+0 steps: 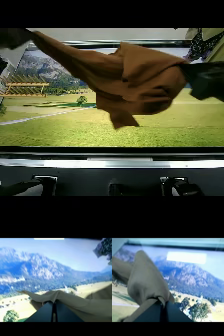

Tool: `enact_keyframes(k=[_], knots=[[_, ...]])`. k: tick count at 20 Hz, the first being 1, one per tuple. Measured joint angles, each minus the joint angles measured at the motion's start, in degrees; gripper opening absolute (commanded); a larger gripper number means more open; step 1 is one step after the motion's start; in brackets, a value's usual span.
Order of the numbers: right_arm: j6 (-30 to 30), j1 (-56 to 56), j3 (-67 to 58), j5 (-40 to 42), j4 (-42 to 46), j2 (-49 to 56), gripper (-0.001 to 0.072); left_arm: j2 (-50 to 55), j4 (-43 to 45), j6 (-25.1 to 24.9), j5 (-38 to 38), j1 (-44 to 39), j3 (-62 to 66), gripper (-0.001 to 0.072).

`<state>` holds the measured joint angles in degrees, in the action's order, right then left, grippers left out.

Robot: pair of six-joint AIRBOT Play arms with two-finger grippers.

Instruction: Fold the clothes and pants, and hang the long-sleeved shirts on hangers.

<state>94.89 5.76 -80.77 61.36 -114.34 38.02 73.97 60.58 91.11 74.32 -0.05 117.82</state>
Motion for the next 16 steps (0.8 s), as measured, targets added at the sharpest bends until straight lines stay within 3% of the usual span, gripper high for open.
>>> enact_keyframes(k=[4, 8, 13, 16], knots=[[-8.79, 0.0, -1.09, 0.2, 5.2, -5.84, 0.0035, -8.98, 5.29, 5.9, 2.47, 0.28, -0.15, 0.0014], [-17.16, 0.0, -1.38, 0.96, 9.42, -3.41, 0.0035, -11.32, 7.89, 8.7, 4.85, 0.31, -2.86, 0.0014], [-22.4, 0.0, -1.4, 1.68, 10.45, 13.03, 0.0036, -6.51, 9.35, 8.74, 4.39, 0.31, -14.62, 0.0015], [-23.3, 0.0, -1.4, -1.33, 9.7, 27.3, 0.0046, 0.85, 9.51, 7.48, -0.26, 0.31, -22.69, 0.0015]])
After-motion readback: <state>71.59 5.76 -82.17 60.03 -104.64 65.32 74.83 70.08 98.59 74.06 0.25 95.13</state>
